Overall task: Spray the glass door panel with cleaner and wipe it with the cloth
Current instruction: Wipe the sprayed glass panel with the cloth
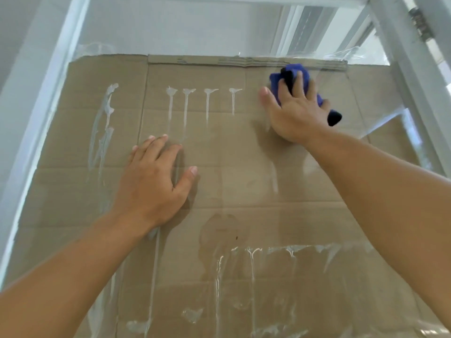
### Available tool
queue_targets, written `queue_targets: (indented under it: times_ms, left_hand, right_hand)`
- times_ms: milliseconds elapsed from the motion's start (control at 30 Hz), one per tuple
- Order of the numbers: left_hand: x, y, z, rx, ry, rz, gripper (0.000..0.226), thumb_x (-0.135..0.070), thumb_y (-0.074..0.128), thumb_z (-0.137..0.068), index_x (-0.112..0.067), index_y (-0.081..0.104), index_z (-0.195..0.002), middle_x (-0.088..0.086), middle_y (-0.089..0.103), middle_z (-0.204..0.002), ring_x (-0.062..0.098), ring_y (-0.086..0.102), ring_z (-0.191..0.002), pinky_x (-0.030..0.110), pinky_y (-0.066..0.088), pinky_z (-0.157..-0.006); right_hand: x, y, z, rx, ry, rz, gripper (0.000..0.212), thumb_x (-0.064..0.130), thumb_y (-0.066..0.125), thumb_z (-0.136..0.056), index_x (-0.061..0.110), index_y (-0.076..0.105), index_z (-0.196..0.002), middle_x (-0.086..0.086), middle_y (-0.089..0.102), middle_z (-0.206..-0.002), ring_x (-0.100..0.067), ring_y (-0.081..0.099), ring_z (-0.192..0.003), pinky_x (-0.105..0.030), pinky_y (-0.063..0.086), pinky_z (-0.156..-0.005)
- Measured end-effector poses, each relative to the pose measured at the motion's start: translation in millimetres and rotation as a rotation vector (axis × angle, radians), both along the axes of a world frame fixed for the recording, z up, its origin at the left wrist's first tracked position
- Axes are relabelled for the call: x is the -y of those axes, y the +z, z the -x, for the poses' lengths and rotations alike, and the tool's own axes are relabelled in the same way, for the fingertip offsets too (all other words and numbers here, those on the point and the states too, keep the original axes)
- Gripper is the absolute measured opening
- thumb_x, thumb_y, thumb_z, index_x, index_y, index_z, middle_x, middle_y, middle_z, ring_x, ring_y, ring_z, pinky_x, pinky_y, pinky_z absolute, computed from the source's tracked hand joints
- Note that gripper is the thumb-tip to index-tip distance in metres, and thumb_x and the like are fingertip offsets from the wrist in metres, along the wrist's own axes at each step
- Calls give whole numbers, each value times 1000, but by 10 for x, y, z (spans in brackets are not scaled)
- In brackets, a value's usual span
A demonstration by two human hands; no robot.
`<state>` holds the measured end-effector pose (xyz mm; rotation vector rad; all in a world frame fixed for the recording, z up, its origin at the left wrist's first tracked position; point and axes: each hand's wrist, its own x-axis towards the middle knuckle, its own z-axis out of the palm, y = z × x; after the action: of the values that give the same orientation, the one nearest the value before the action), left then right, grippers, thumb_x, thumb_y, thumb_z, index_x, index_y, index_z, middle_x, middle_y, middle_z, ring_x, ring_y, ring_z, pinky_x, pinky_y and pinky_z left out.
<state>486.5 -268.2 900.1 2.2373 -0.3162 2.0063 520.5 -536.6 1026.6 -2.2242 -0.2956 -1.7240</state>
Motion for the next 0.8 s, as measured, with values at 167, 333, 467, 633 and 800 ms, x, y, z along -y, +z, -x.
queue_targets:
  times_ms: [167, 333, 467, 633, 800]
  left_hand:
    - [-36, -7, -2, 4, 21, -29, 71, -62, 30, -88, -16, 52, -137, 9, 39, -154, 28, 24, -148, 45, 15, -122]
    - [-71, -11, -17, 0, 44, -47, 70, -62, 31, -89, -17, 50, -140, 8, 38, -155, 26, 24, -148, 43, 13, -122]
    - [-61, -9, -26, 5, 38, -42, 69, -61, 32, -89, -18, 51, -139, 8, 39, -154, 26, 25, -148, 44, 15, -122]
    - [-45, -10, -29, 22, 31, -28, 68, -61, 32, -89, -17, 53, -138, 7, 40, -153, 27, 26, -147, 45, 18, -122]
    - [-55, -1, -24, 11, 37, -38, 70, -62, 31, -89, -17, 52, -138, 7, 41, -153, 27, 27, -147, 44, 17, -122]
  right_hand:
    - [142, 80, -153, 211, -65, 61, 71, 70, 12, -97, 36, 29, -158, 3, 11, -171, -19, 7, -156, -53, 13, -119]
    - [-197, 130, -52, 76, -46, -14, 81, 75, 6, -95, 30, 16, -161, -3, -5, -171, -26, -9, -157, -60, 4, -121]
    - [-3, -11, -142, 332, -65, 467, 70, 70, 10, -98, 39, 34, -156, 5, 18, -169, -16, 9, -156, -52, 18, -120]
    - [-230, 113, -79, 33, -27, -210, 81, 73, 7, -97, 26, 12, -163, -4, -6, -171, -27, -8, -157, -60, 3, -121]
    - [-254, -37, -55, 296, -79, 613, 77, 74, 4, -96, 36, 23, -160, 4, 8, -171, -18, 1, -157, -55, 12, -122]
